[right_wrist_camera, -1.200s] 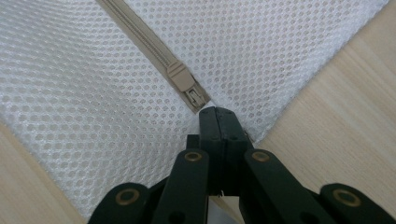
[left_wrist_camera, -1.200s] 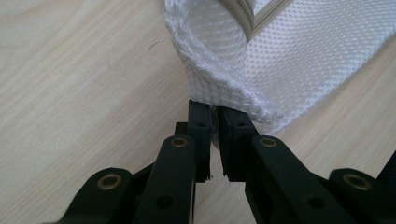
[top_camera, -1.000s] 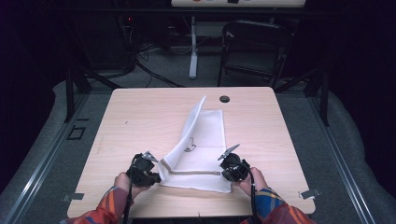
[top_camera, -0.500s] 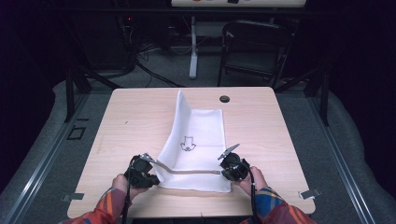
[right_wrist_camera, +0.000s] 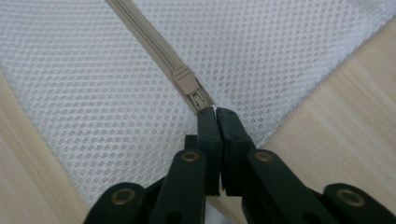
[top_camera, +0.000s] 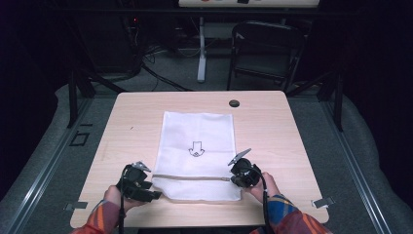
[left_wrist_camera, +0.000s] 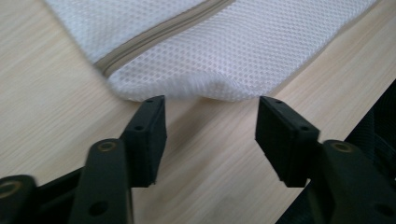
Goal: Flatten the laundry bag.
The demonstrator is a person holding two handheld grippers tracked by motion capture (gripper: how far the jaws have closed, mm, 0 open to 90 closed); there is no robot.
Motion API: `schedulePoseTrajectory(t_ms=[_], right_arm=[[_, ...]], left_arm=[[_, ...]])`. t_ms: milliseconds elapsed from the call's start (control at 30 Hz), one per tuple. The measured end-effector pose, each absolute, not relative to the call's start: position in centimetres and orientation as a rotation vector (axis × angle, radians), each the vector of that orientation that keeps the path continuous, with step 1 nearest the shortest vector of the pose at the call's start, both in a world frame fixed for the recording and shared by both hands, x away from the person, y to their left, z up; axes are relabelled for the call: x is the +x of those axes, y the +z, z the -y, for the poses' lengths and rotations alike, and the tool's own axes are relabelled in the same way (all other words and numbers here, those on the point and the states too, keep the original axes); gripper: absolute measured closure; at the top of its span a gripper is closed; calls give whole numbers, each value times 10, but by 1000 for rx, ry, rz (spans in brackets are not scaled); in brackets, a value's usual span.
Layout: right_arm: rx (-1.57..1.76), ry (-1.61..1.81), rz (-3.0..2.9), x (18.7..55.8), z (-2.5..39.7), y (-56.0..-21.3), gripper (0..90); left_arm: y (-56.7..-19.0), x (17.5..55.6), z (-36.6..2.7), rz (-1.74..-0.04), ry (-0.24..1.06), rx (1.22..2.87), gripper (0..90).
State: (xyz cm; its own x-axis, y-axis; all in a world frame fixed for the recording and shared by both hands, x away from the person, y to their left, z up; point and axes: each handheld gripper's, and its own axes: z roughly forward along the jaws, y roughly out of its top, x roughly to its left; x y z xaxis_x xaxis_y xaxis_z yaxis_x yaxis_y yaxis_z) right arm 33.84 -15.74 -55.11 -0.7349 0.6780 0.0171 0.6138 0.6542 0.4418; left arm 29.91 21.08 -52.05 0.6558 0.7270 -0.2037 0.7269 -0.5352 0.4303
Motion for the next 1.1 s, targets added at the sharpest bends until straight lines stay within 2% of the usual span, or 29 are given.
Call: schedulePoseTrajectory(t_ms=[100,233,467,567,700,1100], right_arm=[[1060,671,-2715,338,158,-548,829],[1064,691,-2699,338,158,-543,698],[1095,703,-2700,340,161,-540,310],[1102,702,-2714,339,161,-540,209],[1118,715,-2719,339,162,-540,151],[1114,682,-2727,341,164,-540,130]], left_arm=[[-513,296,-221,-1161,28,2329,322],[-507,297,-222,-1139,70,2314,243],[-499,310,-202,-1066,119,2332,161],[-497,319,-187,-1021,132,2340,153],[-498,330,-170,-973,129,2354,144],[-508,347,-129,-857,140,2391,134]])
